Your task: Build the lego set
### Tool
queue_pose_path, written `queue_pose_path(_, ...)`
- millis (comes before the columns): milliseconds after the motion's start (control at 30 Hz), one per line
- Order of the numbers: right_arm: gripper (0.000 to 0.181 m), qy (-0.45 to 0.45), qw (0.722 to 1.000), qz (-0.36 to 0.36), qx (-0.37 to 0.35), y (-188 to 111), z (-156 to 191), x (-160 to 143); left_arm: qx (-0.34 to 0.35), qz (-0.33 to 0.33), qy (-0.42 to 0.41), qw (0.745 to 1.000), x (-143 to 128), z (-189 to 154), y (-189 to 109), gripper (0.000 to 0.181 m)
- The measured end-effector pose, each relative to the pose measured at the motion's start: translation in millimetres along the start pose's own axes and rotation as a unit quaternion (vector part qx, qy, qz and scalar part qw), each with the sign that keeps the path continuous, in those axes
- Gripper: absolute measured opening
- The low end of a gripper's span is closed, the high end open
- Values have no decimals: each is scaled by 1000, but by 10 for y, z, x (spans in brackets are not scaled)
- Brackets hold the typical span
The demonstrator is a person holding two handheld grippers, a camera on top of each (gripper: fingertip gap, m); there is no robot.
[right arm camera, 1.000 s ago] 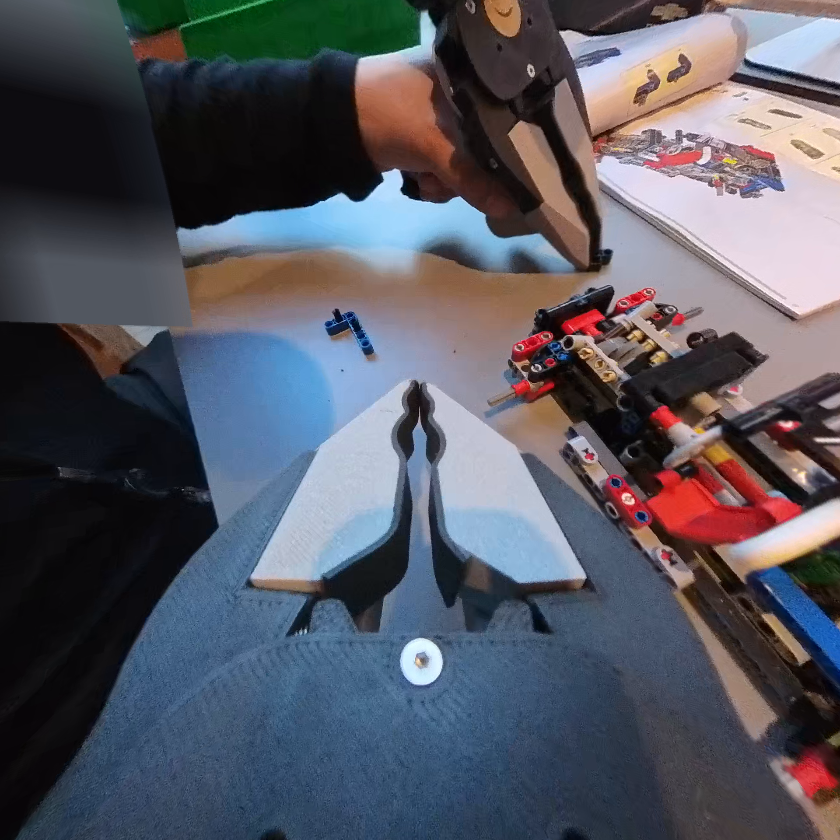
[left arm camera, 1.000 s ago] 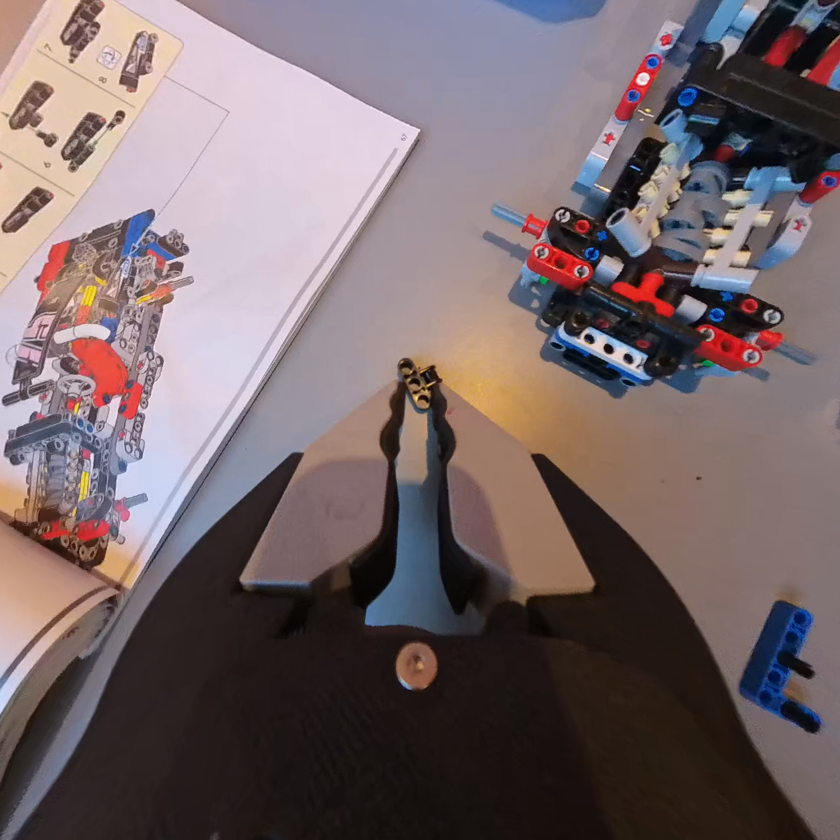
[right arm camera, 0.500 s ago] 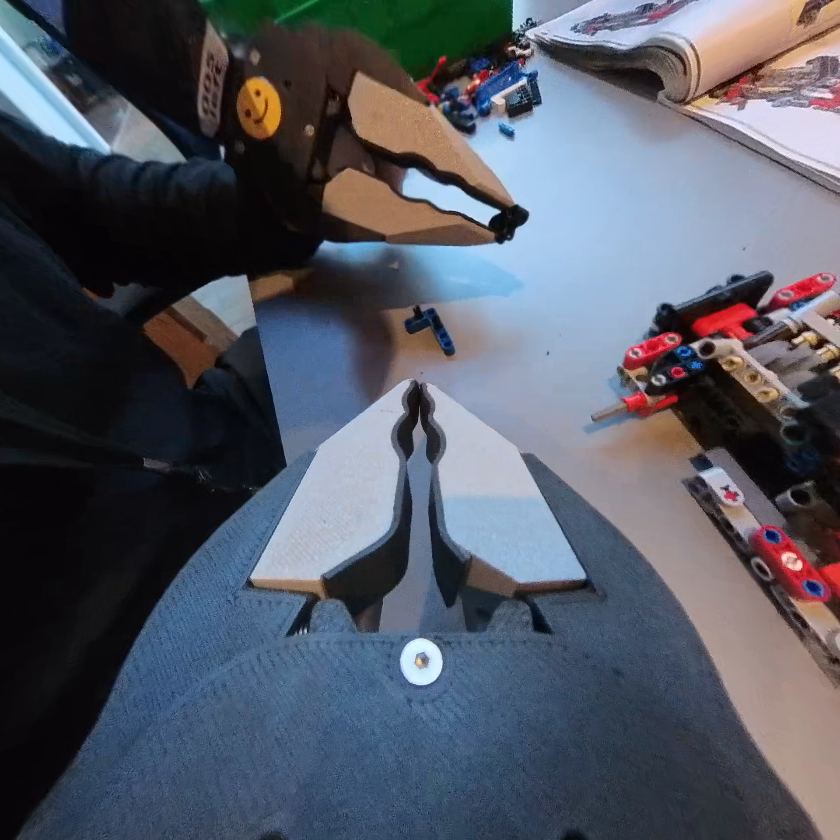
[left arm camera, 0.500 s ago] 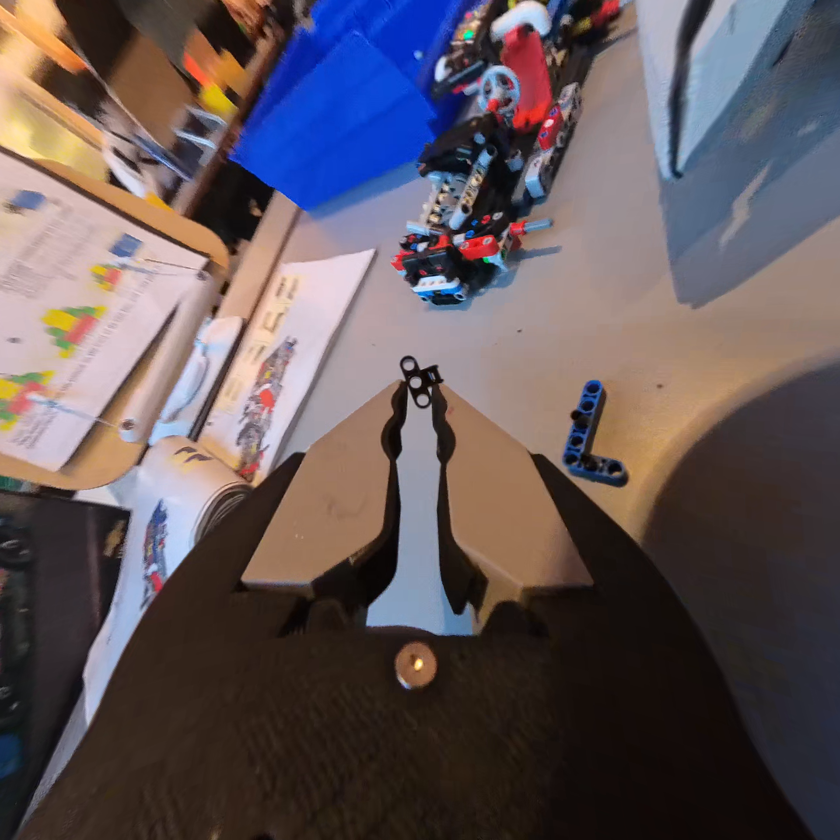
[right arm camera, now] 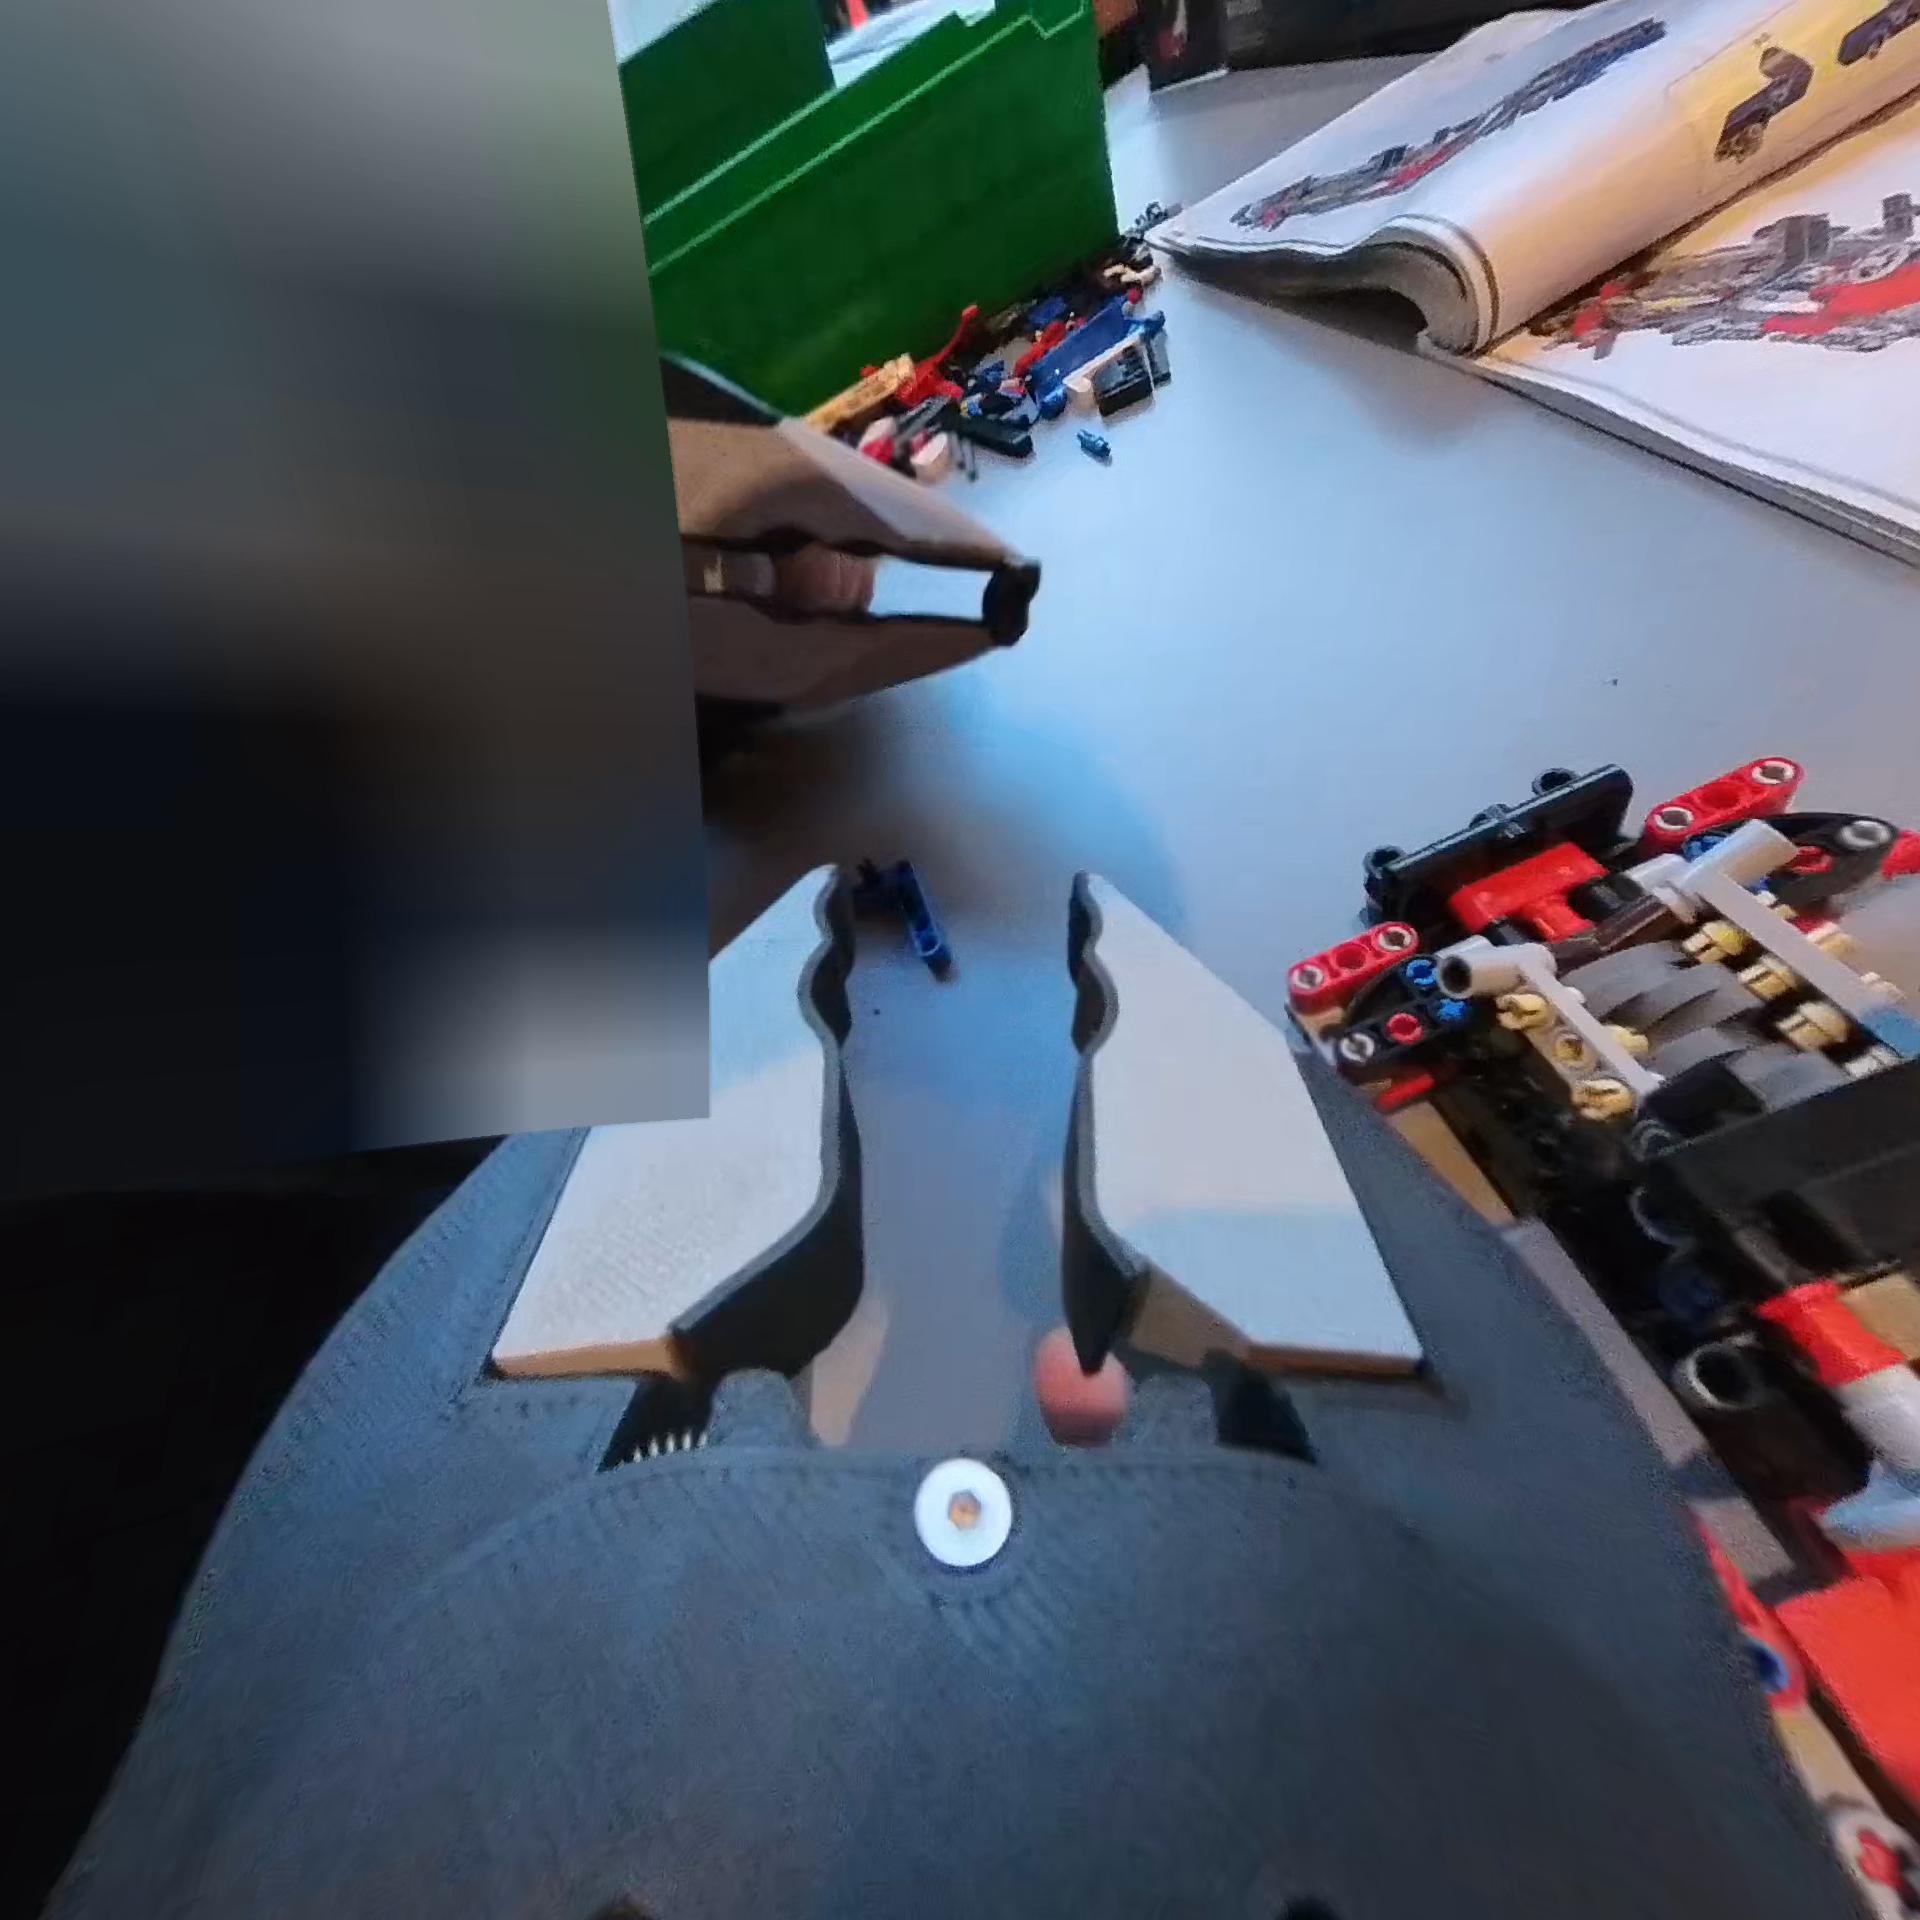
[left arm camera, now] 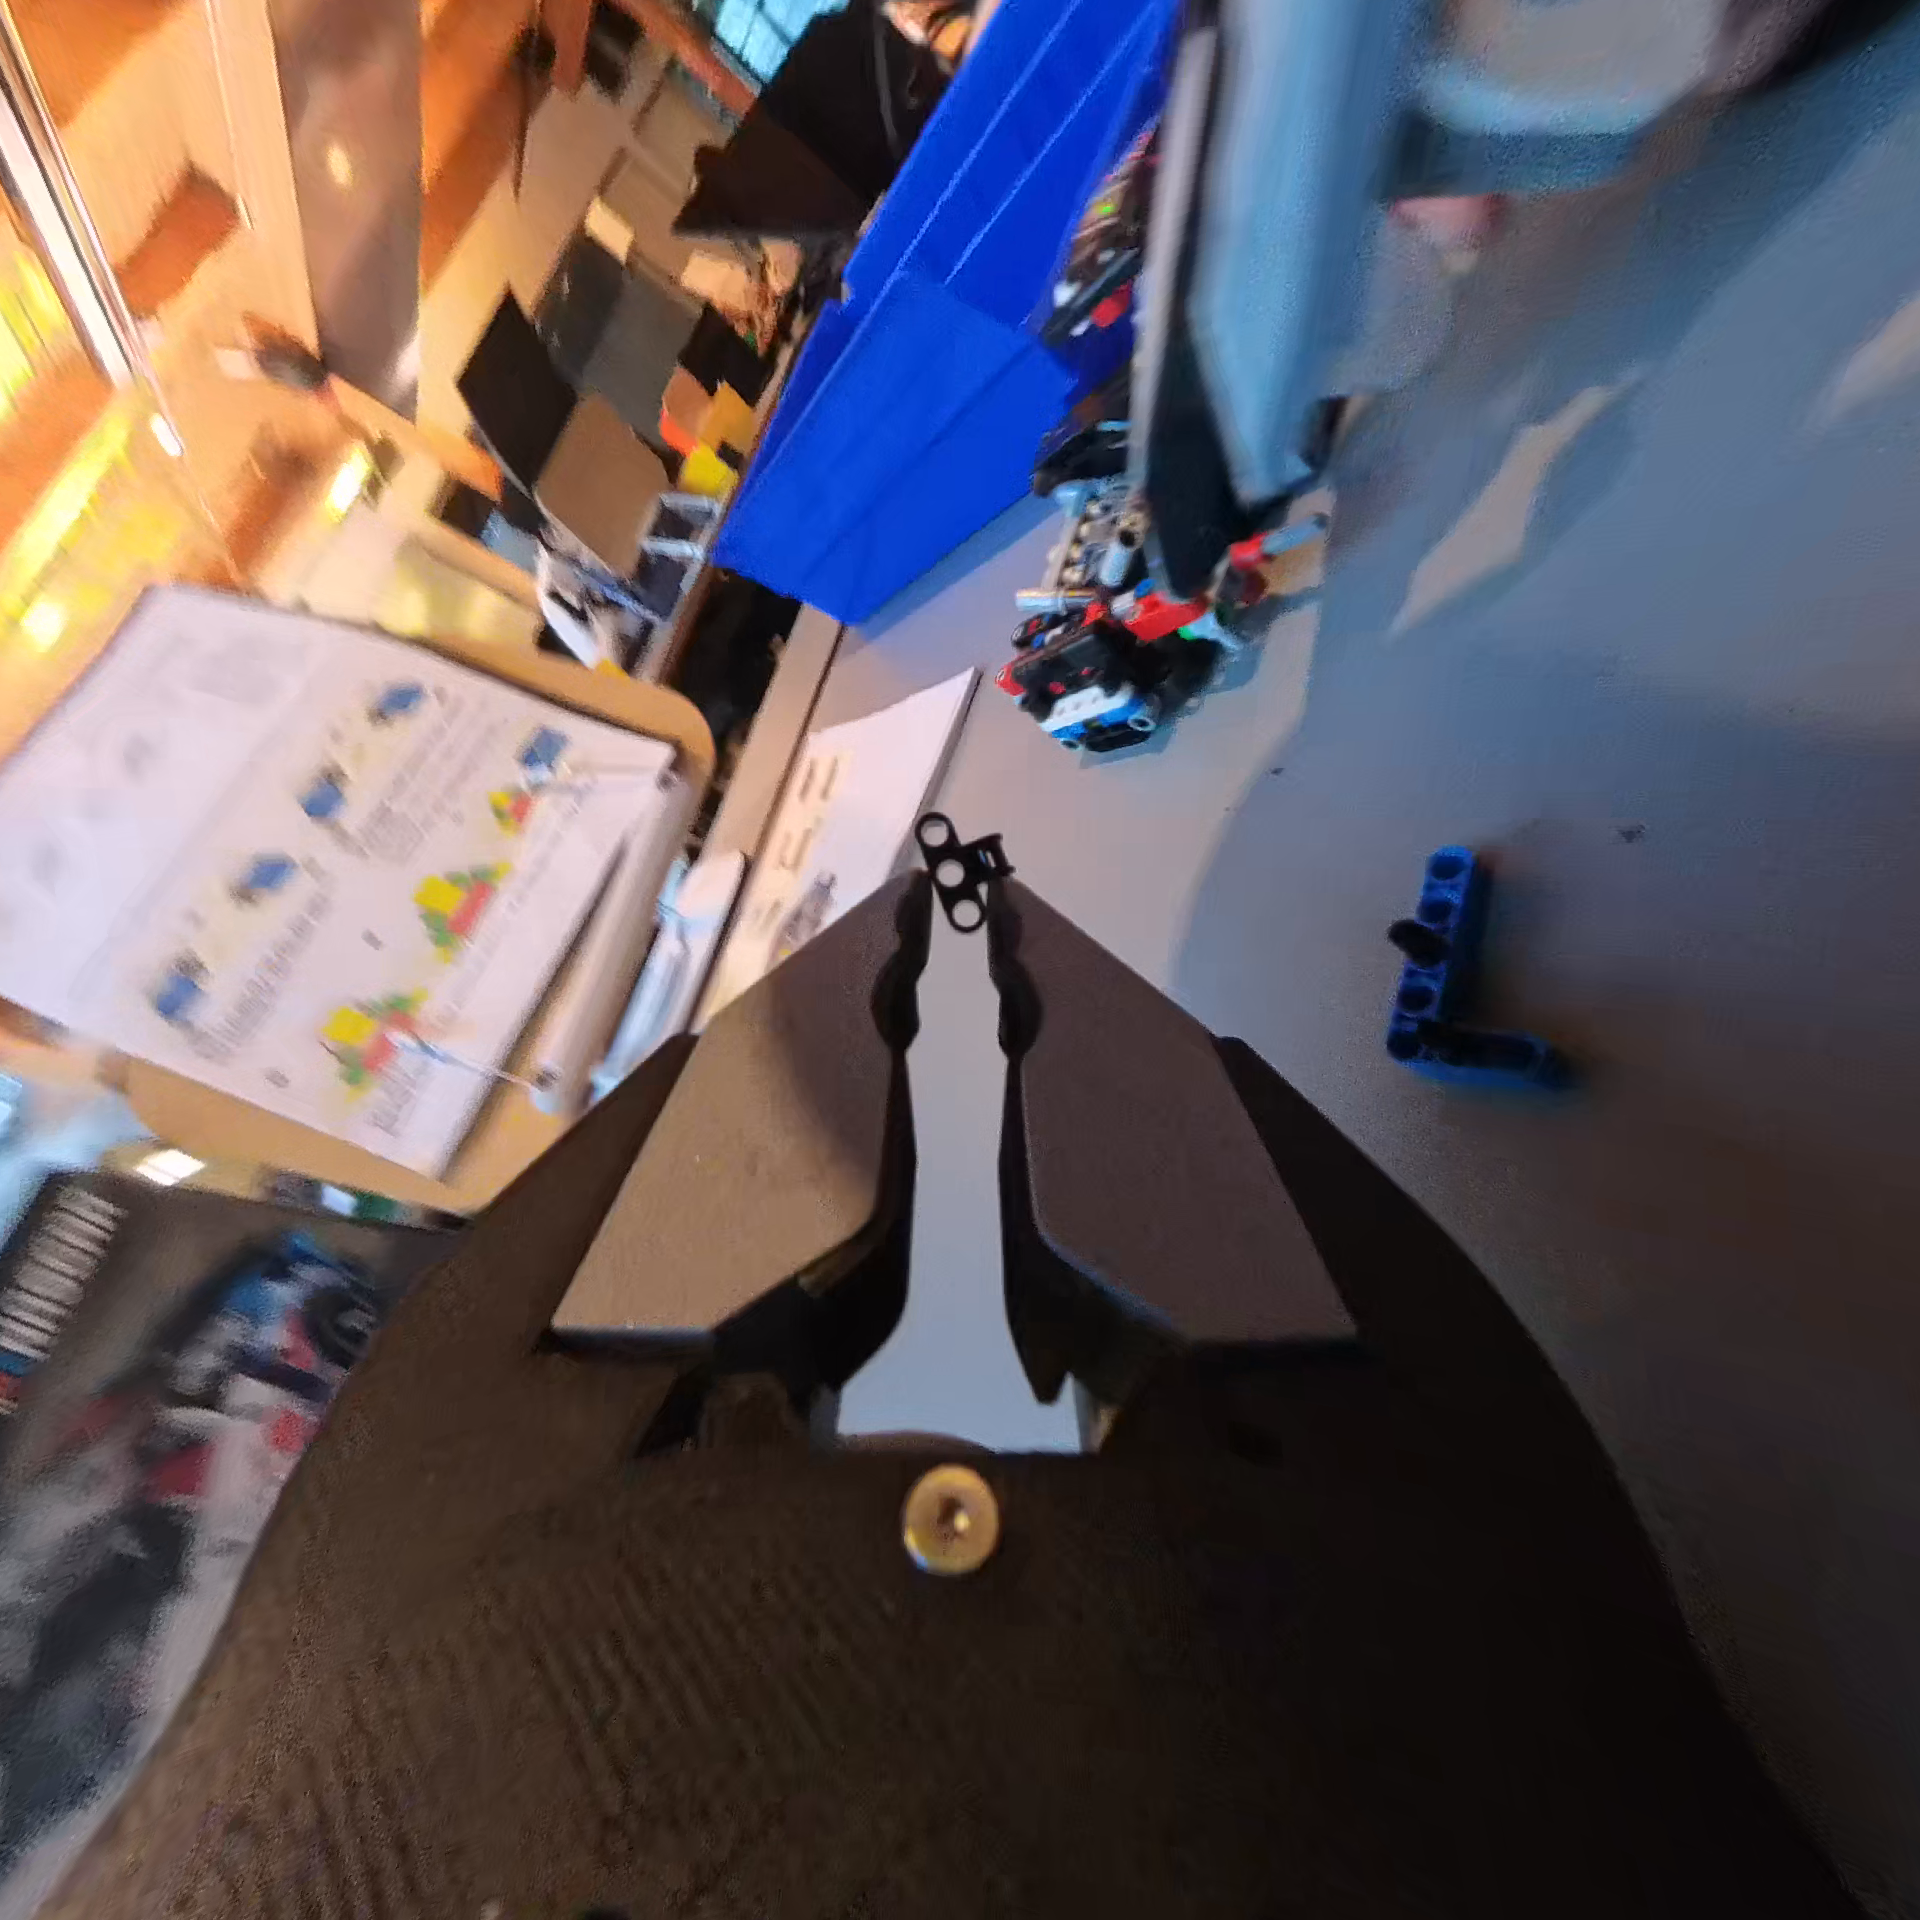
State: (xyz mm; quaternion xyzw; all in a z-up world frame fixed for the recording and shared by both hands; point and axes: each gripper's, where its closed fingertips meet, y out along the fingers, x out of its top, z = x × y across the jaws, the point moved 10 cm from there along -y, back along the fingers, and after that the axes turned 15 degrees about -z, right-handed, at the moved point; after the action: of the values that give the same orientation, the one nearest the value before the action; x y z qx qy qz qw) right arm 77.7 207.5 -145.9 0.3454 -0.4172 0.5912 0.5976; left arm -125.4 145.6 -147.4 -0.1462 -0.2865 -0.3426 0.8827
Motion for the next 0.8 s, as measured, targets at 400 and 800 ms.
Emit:
queue_pose_path(400,24,-53,998,39,23,273,269,13,-79,-49,184,979,367,-328,-75,7)
queue_pose_path(800,5,-11,990,130,-60,23,211,-289,-142,38,-222,964,279,-126,-186,21)
